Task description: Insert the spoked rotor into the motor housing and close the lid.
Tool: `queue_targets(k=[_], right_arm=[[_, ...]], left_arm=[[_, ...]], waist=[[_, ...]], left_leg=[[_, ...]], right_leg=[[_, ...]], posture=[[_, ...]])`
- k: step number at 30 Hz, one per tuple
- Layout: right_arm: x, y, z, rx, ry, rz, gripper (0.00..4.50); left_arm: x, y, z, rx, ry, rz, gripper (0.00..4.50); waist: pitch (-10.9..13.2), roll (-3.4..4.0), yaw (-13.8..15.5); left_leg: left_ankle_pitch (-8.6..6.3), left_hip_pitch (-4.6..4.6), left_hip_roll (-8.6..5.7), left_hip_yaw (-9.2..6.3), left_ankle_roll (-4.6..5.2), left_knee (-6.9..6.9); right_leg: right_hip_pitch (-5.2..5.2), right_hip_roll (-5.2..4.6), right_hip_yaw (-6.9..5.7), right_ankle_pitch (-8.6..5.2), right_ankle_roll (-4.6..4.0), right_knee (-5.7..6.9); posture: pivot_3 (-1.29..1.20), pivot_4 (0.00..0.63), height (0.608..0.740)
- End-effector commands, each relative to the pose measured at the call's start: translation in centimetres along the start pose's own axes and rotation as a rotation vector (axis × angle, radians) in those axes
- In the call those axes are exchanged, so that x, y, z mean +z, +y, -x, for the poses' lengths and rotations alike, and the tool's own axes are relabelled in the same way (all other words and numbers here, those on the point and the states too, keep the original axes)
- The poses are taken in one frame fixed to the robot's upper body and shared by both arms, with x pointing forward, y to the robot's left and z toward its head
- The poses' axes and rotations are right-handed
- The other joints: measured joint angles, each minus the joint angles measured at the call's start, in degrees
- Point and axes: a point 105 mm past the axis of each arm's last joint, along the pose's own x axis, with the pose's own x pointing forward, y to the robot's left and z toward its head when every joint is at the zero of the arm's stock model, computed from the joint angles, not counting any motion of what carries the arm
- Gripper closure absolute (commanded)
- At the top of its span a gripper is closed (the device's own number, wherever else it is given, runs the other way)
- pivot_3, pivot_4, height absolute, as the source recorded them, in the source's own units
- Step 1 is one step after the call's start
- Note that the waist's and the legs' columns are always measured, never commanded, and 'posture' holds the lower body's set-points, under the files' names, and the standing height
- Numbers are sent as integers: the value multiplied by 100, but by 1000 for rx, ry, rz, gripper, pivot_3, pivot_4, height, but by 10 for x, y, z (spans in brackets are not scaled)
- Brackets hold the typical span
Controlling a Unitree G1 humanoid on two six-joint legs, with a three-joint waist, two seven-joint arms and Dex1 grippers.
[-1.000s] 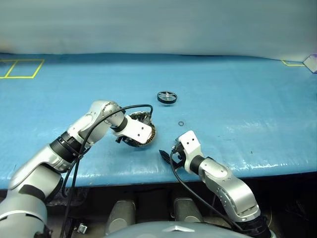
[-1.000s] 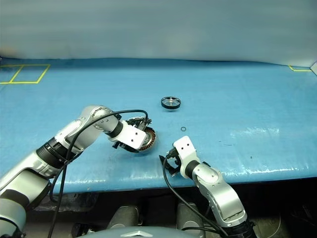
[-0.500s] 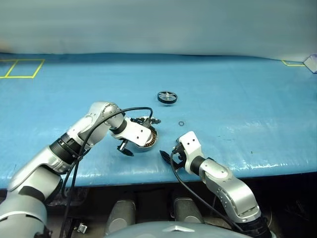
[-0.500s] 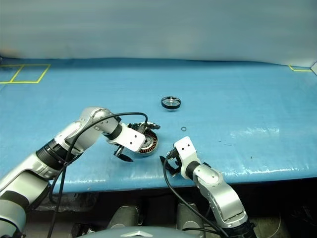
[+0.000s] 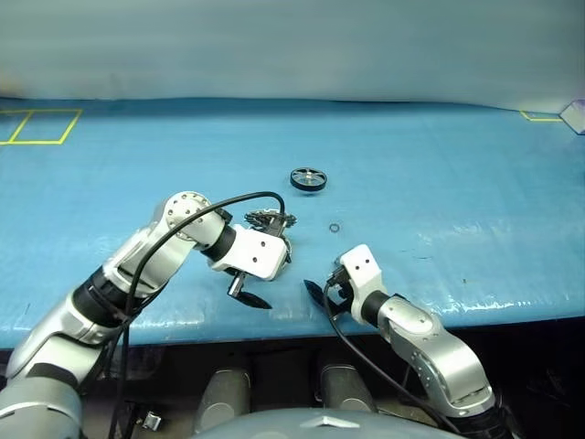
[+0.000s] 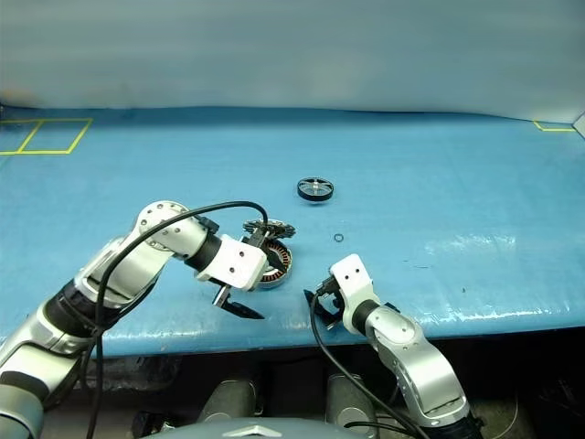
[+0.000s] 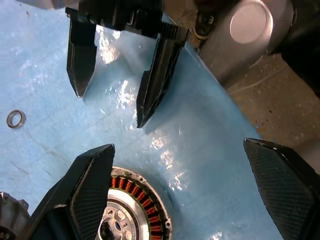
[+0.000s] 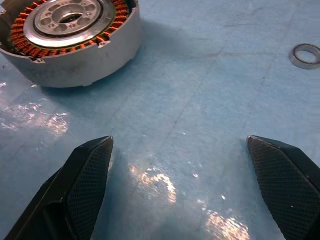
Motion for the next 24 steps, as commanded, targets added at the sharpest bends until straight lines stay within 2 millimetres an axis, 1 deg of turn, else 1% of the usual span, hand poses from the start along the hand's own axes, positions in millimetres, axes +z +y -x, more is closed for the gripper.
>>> queue_targets(k=[1, 3, 6, 8, 11, 12, 14, 16, 18, 21, 24], right_arm=[[10, -8, 9, -26, -43, 8, 0], [10, -12, 10, -41, -44, 5, 0], [13, -21, 10, -88, -66, -4, 0], [19, -27, 8, -129, -103, -7, 0], [27, -35, 2, -183, -133, 27, 0], [30, -39, 0, -211, -146, 22, 0], [35, -48, -6, -263, -164, 8, 0], [39, -52, -13, -280, -177, -19, 0], [40, -55, -25, -295, -175, -37, 0], [44, -58, -37, -313, -185, -55, 0], [46, -62, -45, -336, -201, -90, 0]], left_arm=[[10, -3, 9, 128, -132, 110, 914], [8, -8, 9, 211, -196, 183, 1642], [3, -14, 11, 363, -300, 281, 2570], [-7, -22, 10, 429, -308, 353, 3247], [-26, -35, 7, 551, -286, 479, 4259], [-31, -36, 7, 616, -280, 493, 4474], [-41, -38, 8, 714, -272, 561, 4474], [-46, -40, 10, 793, -302, 599, 4474], [-54, -43, 9, 872, -300, 617, 4474], [-64, -48, 2, 906, -266, 630, 4474], [-65, -52, -6, 901, -291, 651, 4474]], waist=[[0, 0, 0], [2, -1, 0], [2, -1, 5], [2, -1, 4], [4, 2, 20], [4, 2, 33], [4, 2, 68], [5, 2, 82], [4, 2, 91], [4, 4, 102], [5, 7, 89]], left_leg=[[0, 0, 0, -3, 0, 1], [0, 4, 1, -4, 0, 0], [0, 6, 2, -3, 0, 0], [0, 6, 3, -3, 0, 0], [0, 9, 4, 1, -1, 0], [0, 10, 3, 2, -1, 0], [0, 8, 3, 6, -1, 1], [0, 8, 3, 9, -1, 2], [0, 7, 3, 9, -1, 2], [0, 5, 1, 12, -1, -2], [0, 4, -1, 13, -1, -10]], right_leg=[[0, -1, 0, 0, 0, -1], [1, -7, 2, 0, 1, -1], [1, -11, 2, 0, 1, -3], [1, -12, 1, 0, 1, -3], [0, -14, 2, -1, -1, -2], [2, -17, 3, -1, -1, -3], [0, -22, 3, -1, -1, -4], [1, -25, 2, -1, -1, -5], [2, -28, 0, -1, -1, -5], [-2, -28, 0, 0, -2, -6], [-7, -27, 0, -2, -5, -7]], posture=[[0, 150, 740], [0, 150, 740], [0, 150, 740], [0, 150, 740], [0, 150, 740], [0, 150, 740], [0, 150, 740], [0, 150, 740], [0, 150, 740], [0, 150, 740], [0, 150, 740]])
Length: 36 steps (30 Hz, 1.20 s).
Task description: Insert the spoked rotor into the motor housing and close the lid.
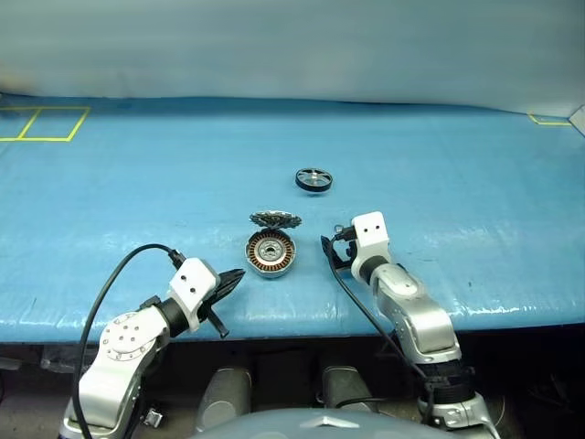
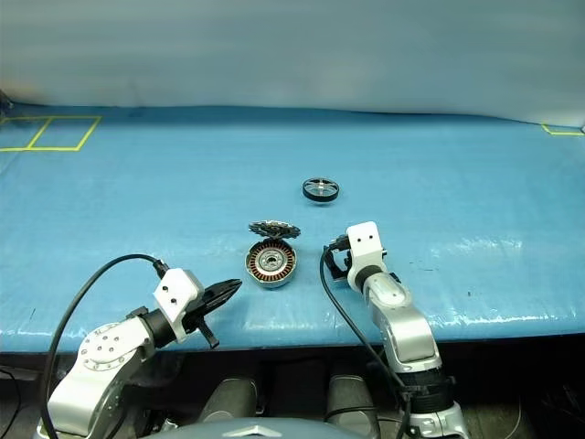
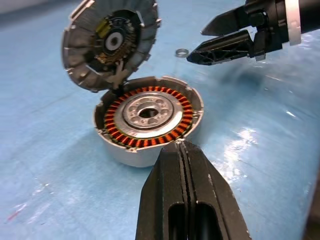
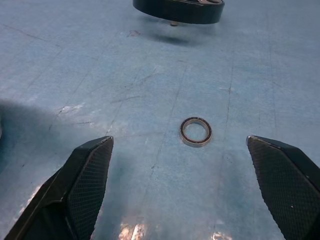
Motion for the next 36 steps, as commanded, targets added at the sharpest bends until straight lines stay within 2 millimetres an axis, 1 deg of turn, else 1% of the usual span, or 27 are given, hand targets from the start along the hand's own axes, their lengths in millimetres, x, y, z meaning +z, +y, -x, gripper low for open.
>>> queue_targets(k=[1, 4, 9, 10, 12, 16, 22, 25, 27, 30, 33, 36], right_arm=[[12, -8, -8, -53, -63, -27, 0], [9, -13, -16, -98, -67, -41, 0], [1, -8, -21, -101, -55, -45, 0], [-2, -7, -21, -100, -45, -43, 180], [-10, -5, -20, -101, -25, -30, 574], [-21, -1, -19, -96, 1, -30, 1879], [-25, 2, -19, -90, 9, -36, 3809], [-26, 4, -18, -74, 18, -20, 3826], [-25, 3, -13, -68, 16, -15, 3826], [-20, 1, -1, -37, 5, 34, 3826], [-12, 4, 15, 16, -23, 84, 3826], [3, 9, 31, 75, -75, 166, 3826]], left_arm=[[4, -6, -3, 0, -60, 9, 4474], [6, -10, -8, 8, -98, 33, 4474], [11, -14, -13, 0, -143, 39, 4474], [11, -14, -13, 1, -143, 36, 4495], [10, -14, -15, -1, -139, 28, 4500], [10, -16, -17, -9, -139, 31, 4500], [10, -17, -20, -20, -139, 32, 4500], [9, -20, -23, -34, -138, 23, 4500], [9, -19, -23, -19, -141, 6, 4500], [6, -19, -23, -5, -140, -4, 4500], [2, -19, -22, -7, -135, 0, 4500], [-1, -19, -22, -14, -139, 7, 4500]], waist=[[0, 0, -9], [1, 1, -7], [1, 2, -37], [1, 3, -42], [0, 4, -48], [-2, 6, -47], [-2, 5, -47], [-3, 5, -48], [-3, 5, -46], [-5, 9, -18], [-5, 10, -13], [1, 17, -19]], left_leg=[[0, 0, 0, 2, 0, -1], [0, -1, -2, 2, 0, 1], [0, 2, 2, 3, 0, 0], [0, 2, 2, 3, 0, 0], [0, 3, 2, 4, 0, 0], [0, 6, 1, 3, 0, 0], [0, 7, 2, -1, 0, 3], [0, 8, 2, -1, 0, 2], [0, 8, 2, -1, 0, 1], [0, 5, -2, -4, 0, -3], [-1, 2, -2, -4, 1, -9], [-1, -2, 1, -3, 1, -12]], right_leg=[[1, 0, 1, 0, 0, -1], [2, -1, 0, 1, 1, -2], [2, 4, 0, 0, 0, 1], [2, 5, 0, 0, -1, 1], [3, 4, 0, 0, -1, 0], [7, 4, 0, -1, -1, 0], [9, 3, -1, -1, -1, 0], [10, 3, -1, -1, -1, -1], [10, 2, 0, -1, -1, -1], [8, 0, -2, -3, -4, -3], [5, -1, -3, -5, -6, -7], [0, -2, -3, -6, -5, -10]], posture=[[0, 150, 740], [0, 150, 740], [0, 150, 740], [0, 150, 740], [0, 150, 740], [0, 150, 740], [0, 150, 740], [0, 150, 740], [0, 150, 740], [0, 150, 740], [0, 150, 740], [0, 150, 740]])
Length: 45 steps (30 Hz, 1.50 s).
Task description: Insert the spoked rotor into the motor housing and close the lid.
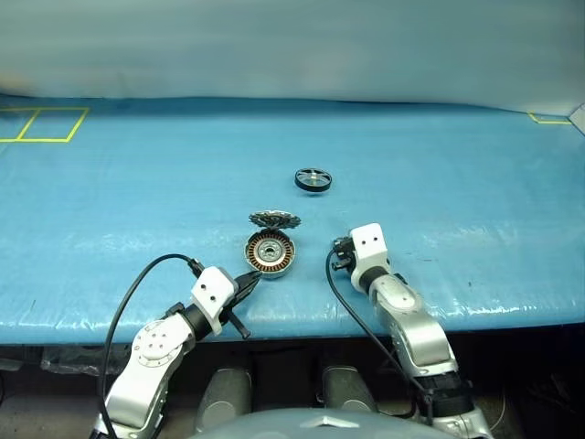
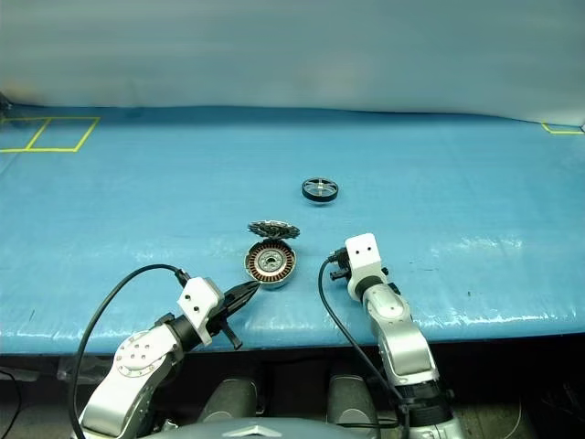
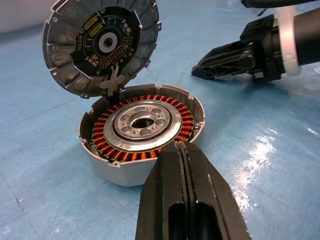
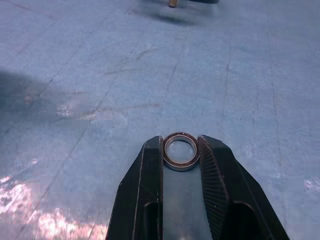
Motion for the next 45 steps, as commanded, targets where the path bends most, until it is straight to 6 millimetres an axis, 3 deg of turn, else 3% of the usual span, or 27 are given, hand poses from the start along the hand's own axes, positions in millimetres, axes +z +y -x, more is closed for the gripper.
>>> queue_targets(k=[1, 7, 13, 24, 32, 45], right_arm=[[26, 8, 15, 66, -87, 85, 3826], [51, 40, 41, 334, -123, 110, 3826], [67, 72, 49, 507, -136, 94, 3826], [70, 105, 26, 508, -176, 49, 3826], [73, 114, 12, 494, -199, 39, 3826], [59, 125, -1, 507, -152, 29, 3826]], left_arm=[[3, 1, 1, -5, -31, -15, 4500], [2, 10, 3, 39, -77, 0, 4500], [1, 20, 9, 77, -93, 20, 4500], [2, 24, 18, 91, -92, 20, 4500], [3, 25, 20, 113, -104, 13, 4500], [11, 26, 19, 151, -190, 37, 4500]], waist=[[5, 7, -10], [10, 5, -24], [12, 2, -10], [11, 1, 1], [11, 1, -3], [9, 0, -10]], left_leg=[[0, -1, 1, 0, 0, 0], [-1, -3, 8, -1, -1, 1], [-1, -9, 7, -3, -2, -1], [-3, -13, 1, -4, 2, -48], [-2, -5, 1, -5, 1, -68], [-1, 0, 1, -4, 0, -68]], right_leg=[[-1, 0, 0, 0, 0, 0], [-4, -1, -6, -1, 1, -2], [-5, -3, -11, 0, 1, -13], [-1, -5, -17, 12, 16, -73], [-1, -2, -18, 9, 12, -74], [3, 0, -17, 11, 11, -73]], posture=[[0, 150, 740], [0, 150, 740], [0, 150, 740], [0, 150, 740], [0, 150, 740], [0, 150, 740]])
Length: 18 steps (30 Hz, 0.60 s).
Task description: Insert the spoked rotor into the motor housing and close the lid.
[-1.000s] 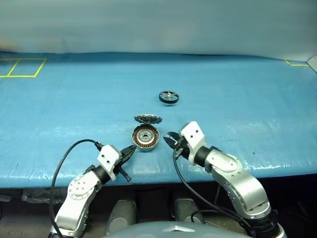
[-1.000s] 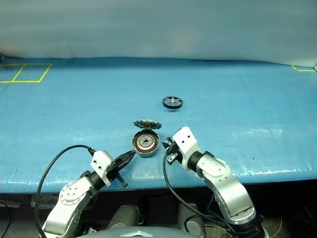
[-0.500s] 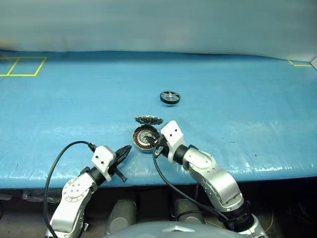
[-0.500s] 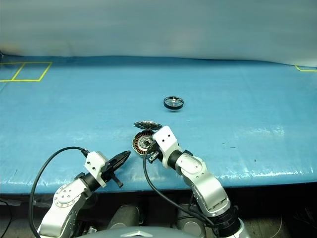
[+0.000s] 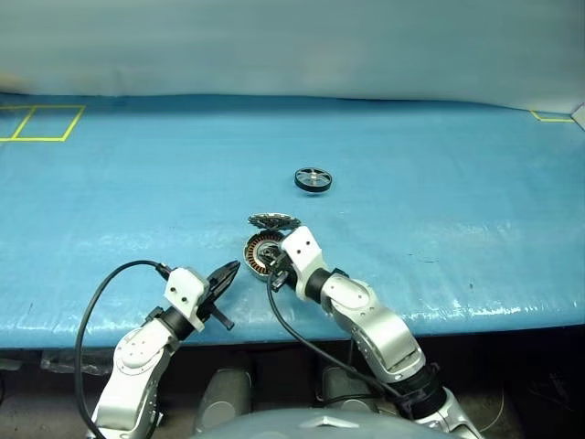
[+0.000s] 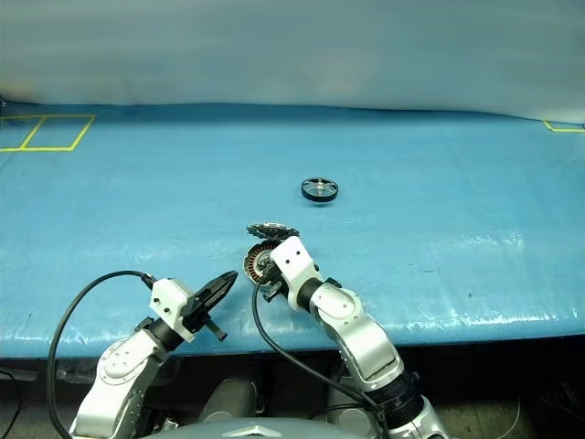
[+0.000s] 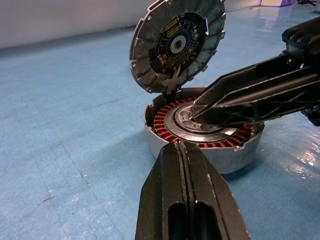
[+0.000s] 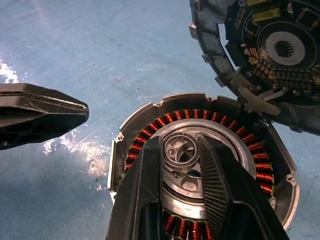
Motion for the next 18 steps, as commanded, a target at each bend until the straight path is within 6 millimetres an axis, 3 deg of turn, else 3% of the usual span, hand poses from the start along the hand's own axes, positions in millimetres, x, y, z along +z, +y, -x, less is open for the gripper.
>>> queue_targets(k=[1, 18], right_arm=[[11, 0, -3, -1, -48, 12, 3826], [14, -9, 2, -26, -52, 28, 3826]], left_arm=[[10, -1, 0, 3, -57, 2, 4500], [3, -5, 1, -17, -22, 24, 4500]], waist=[[0, 0, -3], [-1, 0, -12]], left_leg=[[0, 0, 0, 0, 0, 0], [1, 4, 0, 2, 0, 0]], right_leg=[[0, 0, 0, 0, 0, 0], [3, 2, 0, 2, -1, 3]], posture=[[0, 150, 740], [0, 150, 740]])
